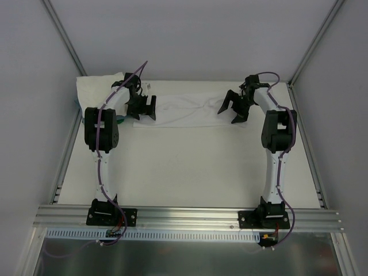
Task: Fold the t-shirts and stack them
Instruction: Rotate the tshirt 90 degrees
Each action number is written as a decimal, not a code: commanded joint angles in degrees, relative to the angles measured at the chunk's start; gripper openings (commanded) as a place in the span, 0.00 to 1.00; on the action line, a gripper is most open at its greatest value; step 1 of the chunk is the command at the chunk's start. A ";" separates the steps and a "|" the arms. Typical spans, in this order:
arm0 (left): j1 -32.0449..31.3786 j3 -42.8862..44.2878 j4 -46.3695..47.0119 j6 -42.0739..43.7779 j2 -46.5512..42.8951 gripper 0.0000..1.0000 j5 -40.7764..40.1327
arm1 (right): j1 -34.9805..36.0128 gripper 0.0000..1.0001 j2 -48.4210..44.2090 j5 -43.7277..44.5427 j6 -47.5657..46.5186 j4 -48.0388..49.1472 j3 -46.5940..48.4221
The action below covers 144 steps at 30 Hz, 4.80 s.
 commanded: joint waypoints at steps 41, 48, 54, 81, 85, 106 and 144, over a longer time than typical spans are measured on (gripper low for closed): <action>-29.19 -30.94 -0.87 -24.80 -19.14 0.99 17.08 | 2.86 0.99 23.52 -23.80 24.58 20.15 26.40; -34.47 -25.39 -0.25 -26.22 -17.56 0.99 19.90 | 5.68 1.00 23.54 -32.36 26.72 23.34 24.21; -34.83 -20.39 1.51 -25.95 -19.05 0.99 20.70 | 4.19 0.99 15.38 -27.54 14.95 12.89 22.37; -10.57 -13.68 -12.21 -0.45 -19.41 0.99 2.84 | 11.83 1.00 -17.79 -21.46 6.49 7.51 -13.33; -10.57 -23.00 -7.13 -2.13 -22.30 0.99 4.61 | 12.45 1.00 -8.68 -21.46 5.79 4.63 -4.23; -10.65 -36.46 -5.44 -2.04 -24.15 0.99 6.98 | 11.39 1.00 12.89 -19.53 13.88 8.65 17.61; -29.11 -37.00 1.60 -18.22 -26.26 0.99 21.23 | 9.64 0.99 25.82 -21.90 39.72 40.81 28.26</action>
